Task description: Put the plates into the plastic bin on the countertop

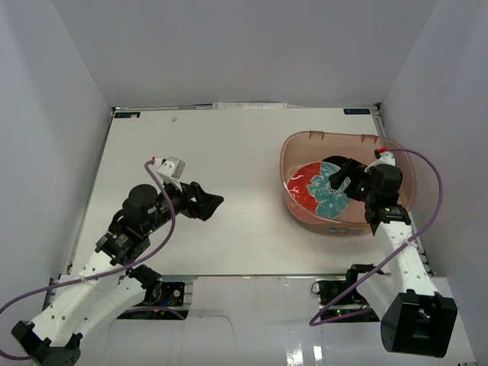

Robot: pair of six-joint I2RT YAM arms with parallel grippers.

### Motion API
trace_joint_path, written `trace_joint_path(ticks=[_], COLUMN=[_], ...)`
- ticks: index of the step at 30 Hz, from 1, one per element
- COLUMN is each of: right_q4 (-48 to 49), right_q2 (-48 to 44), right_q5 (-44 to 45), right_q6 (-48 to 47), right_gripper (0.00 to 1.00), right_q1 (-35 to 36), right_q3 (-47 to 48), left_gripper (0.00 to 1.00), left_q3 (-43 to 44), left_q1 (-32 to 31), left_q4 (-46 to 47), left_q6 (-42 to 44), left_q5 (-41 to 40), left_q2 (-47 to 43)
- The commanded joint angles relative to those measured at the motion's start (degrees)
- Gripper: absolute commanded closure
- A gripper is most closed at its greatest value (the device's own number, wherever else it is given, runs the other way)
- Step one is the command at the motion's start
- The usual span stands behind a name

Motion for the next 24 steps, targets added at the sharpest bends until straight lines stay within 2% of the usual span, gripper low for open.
trace_joint_path(ticks=[1,2,9,14,17,18,21,24], right_q4=[2.1,1.6,-3.1,-9.6,-13.9,-14.2,-12.8,-13.1], right_q2=[-0.6,-1.1,-9.8,-17.4,-27.7,-30.0,-39.4,-44.1], right_q5=[1.3,1.4,3.9,-0.5,-3.6,-5.2,-7.0,-7.6], right_q6=[0.3,0.3,1.8,-0.2,0.4,0.8,3.0,3.6], right_gripper=[0.05,0.1,0.1,0.1,0.1,0.1,0.1,0.1], right_q1=[-0.1,-0.1,-0.1,-0.1,-0.1,-0.1,-0.1,0.1], right_q3=[3.1,3.7,8.8,12.6,13.0,12.8,10.4,8.9], left_gripper=[0.02,0.02,0.02,0.02,0.02,0.02,0.02,0.02], left_q3=[-0.4,-0.4,-0.4,-0.5,-2.4,-3.4,-4.0,-3.4], left_q1=[-0.1,-0.1,0.1,0.2,0.1,0.2,0.2,0.2], left_q4=[1.2,1.2,1.3,1.7,4.0,4.9,5.2,3.0], left_q6=[1.0,1.0,0.9,0.5,-0.7,-1.2,-1.8,-2.0], left_q5=[0.9,0.9,0.7,-0.1,-2.7,-3.8,-6.6,-7.0], left_q2=[-0.4,-0.2,-0.6,-3.6,-11.5,-16.1,-22.4,-24.5])
